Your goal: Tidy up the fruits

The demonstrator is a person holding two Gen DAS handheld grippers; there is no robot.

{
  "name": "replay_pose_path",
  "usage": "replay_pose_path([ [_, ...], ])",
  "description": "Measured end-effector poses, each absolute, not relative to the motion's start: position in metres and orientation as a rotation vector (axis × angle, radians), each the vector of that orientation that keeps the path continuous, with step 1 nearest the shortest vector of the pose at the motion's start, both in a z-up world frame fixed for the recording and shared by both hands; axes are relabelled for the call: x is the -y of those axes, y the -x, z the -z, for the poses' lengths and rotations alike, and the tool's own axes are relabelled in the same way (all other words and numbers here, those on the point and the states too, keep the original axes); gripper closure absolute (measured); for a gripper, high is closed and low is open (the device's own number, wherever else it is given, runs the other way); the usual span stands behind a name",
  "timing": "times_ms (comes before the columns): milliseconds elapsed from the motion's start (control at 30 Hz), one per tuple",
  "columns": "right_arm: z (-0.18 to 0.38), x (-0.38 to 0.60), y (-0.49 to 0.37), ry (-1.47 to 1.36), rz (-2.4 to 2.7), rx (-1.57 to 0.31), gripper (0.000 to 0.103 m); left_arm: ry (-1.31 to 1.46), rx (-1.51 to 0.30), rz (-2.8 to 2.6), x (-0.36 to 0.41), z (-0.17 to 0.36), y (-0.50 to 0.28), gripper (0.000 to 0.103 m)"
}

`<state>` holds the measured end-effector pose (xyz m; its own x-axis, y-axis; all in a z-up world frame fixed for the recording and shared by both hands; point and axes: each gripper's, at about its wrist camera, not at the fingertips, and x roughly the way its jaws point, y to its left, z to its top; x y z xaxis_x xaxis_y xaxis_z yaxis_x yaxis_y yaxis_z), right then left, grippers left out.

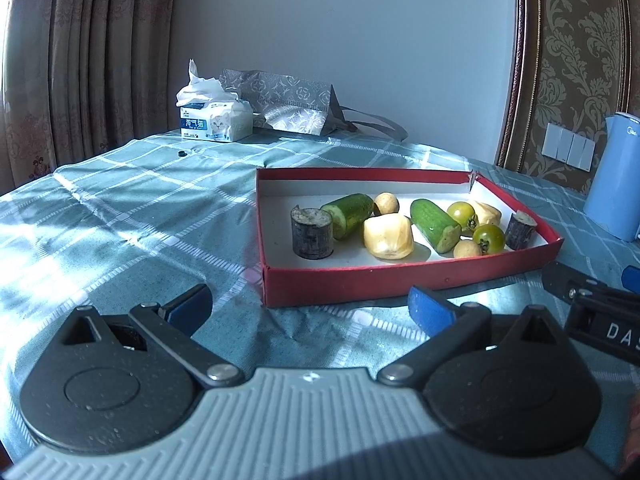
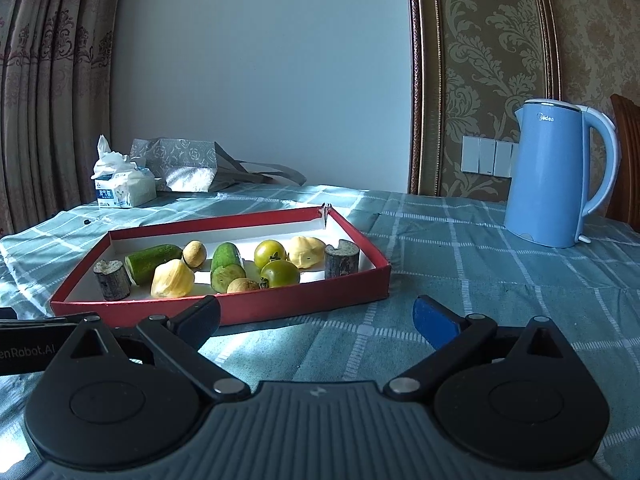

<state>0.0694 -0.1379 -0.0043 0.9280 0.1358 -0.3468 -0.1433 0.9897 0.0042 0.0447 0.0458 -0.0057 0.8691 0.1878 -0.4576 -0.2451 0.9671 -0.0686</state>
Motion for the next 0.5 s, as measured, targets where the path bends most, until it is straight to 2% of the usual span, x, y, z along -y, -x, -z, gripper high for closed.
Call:
replay_pose_path([
  [500,0.0055,0.138,-0.0728,0.022,-0.113,-0.376,0.0,0.086,-0.441,-0.186,-0.038,0.0046,-0.0478,0.0],
])
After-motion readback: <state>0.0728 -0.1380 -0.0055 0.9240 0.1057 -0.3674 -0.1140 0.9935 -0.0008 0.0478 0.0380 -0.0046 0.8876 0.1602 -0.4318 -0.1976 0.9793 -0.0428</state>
